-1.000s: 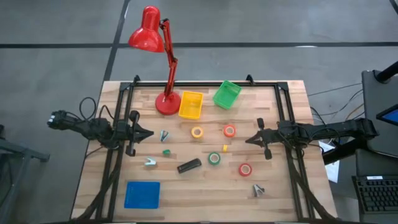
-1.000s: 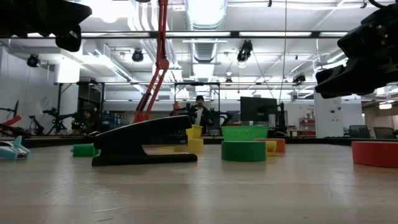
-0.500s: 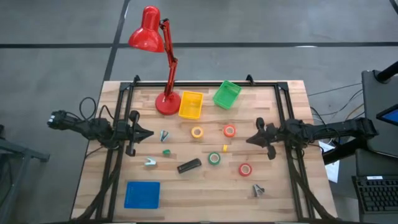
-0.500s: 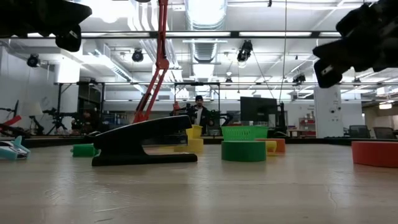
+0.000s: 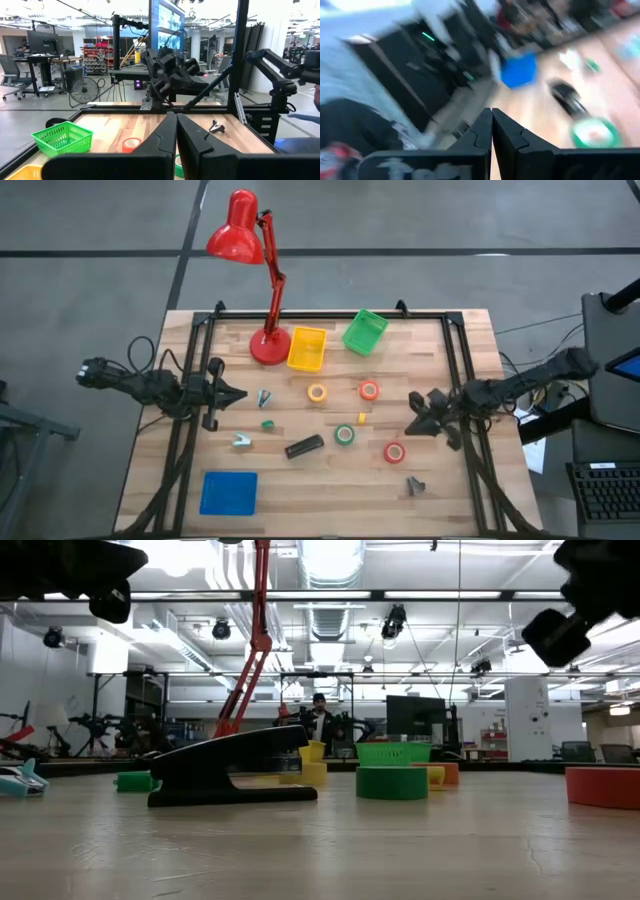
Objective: Pick and place Stapler, Stapler remover, tape
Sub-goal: Put the red tape into the green bin
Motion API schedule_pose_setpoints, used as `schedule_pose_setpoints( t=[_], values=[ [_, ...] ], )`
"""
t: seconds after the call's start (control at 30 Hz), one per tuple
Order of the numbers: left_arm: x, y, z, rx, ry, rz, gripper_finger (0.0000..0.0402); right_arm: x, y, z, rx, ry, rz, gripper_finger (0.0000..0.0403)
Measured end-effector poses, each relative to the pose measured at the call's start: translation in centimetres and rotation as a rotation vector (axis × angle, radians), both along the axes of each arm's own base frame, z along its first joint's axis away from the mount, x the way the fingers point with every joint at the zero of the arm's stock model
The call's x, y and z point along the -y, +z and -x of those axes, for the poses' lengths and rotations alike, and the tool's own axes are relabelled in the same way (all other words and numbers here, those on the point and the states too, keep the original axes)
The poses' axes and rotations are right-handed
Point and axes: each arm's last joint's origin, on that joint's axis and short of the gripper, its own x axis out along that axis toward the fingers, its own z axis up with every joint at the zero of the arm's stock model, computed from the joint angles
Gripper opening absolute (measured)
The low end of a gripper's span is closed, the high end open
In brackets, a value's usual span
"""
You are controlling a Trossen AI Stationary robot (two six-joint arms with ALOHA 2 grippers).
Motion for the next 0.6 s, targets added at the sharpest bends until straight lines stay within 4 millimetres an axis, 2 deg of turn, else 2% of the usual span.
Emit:
schedule_pose_setpoints(
  t=[0.17,0.27,0.43,0.6],
  values=[
    [0.0,0.0,0.0,0.0,0.0,0.0,0.0014,-2.7,2.0,-1.7,-0.165,-0.01,0.05,0.0021],
    [0.0,0.0,0.0,0.0,0.0,0.0,0.0014,-4.3,2.3,-2.9,-0.365,-0.056,0.176,0.0045],
    [0.0,0.0,0.0,0.0,0.0,0.0,0.0014,-4.9,1.5,-4.2,-0.702,-0.235,0.38,0.01],
    [0.0,0.0,0.0,0.0,0.0,0.0,0.0014,-5.4,0.0,-5.2,-0.831,-0.258,0.48,0.0157]
  ],
)
